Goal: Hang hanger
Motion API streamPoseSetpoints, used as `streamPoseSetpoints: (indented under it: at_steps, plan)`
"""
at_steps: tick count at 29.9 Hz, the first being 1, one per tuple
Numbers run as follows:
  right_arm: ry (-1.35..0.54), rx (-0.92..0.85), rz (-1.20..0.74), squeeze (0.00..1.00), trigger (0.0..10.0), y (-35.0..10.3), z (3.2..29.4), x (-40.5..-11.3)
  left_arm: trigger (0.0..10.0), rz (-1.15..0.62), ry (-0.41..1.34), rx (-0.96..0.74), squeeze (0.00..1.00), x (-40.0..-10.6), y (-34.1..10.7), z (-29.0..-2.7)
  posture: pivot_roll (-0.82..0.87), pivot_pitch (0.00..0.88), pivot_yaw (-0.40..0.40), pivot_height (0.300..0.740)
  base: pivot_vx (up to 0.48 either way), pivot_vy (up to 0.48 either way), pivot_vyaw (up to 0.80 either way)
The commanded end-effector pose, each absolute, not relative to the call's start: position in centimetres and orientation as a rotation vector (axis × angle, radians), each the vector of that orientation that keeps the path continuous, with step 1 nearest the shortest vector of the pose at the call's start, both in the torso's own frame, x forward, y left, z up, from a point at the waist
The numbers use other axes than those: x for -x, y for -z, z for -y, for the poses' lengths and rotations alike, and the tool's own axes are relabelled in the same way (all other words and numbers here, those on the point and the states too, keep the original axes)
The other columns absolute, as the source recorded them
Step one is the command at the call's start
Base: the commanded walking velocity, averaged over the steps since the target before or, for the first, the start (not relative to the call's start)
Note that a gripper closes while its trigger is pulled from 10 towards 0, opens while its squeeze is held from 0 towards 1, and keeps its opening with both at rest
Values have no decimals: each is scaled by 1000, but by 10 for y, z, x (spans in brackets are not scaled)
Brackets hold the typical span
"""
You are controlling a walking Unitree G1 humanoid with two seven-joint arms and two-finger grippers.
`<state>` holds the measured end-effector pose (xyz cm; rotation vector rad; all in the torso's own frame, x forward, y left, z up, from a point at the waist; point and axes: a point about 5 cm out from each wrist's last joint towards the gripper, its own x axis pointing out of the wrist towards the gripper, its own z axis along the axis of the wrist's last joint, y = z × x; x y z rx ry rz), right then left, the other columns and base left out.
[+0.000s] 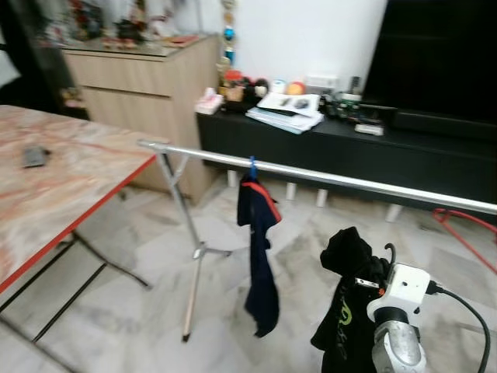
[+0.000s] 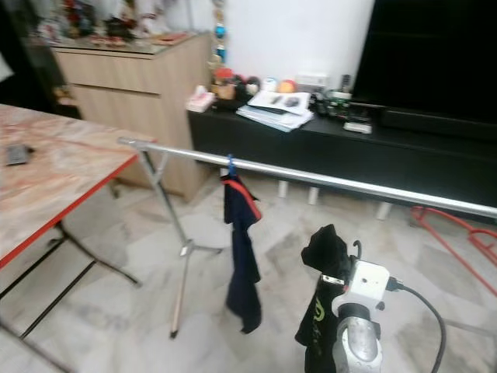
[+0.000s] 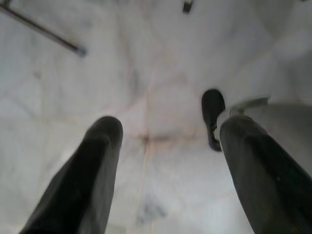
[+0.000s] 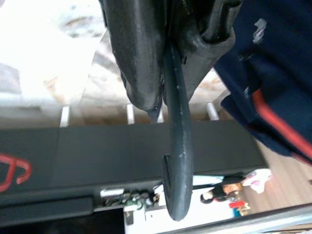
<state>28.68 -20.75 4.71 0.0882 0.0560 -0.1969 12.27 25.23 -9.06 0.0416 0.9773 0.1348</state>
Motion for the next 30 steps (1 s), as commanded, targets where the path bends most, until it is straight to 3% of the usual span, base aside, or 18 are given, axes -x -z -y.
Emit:
streamPoseSetpoints:
  at_steps: [1,30]
  plan:
    - [199,-87,-33,0,10000,-51,206,-290,10000,-980,-141,-58,0,-124,89,-256,50,0,30,740,-270,0,0]
    - [230,-72,-45,0,10000,-50,209,-292,10000,-969,-144,-51,0,-130,88,-255,53,0,34,740,-272,0,0]
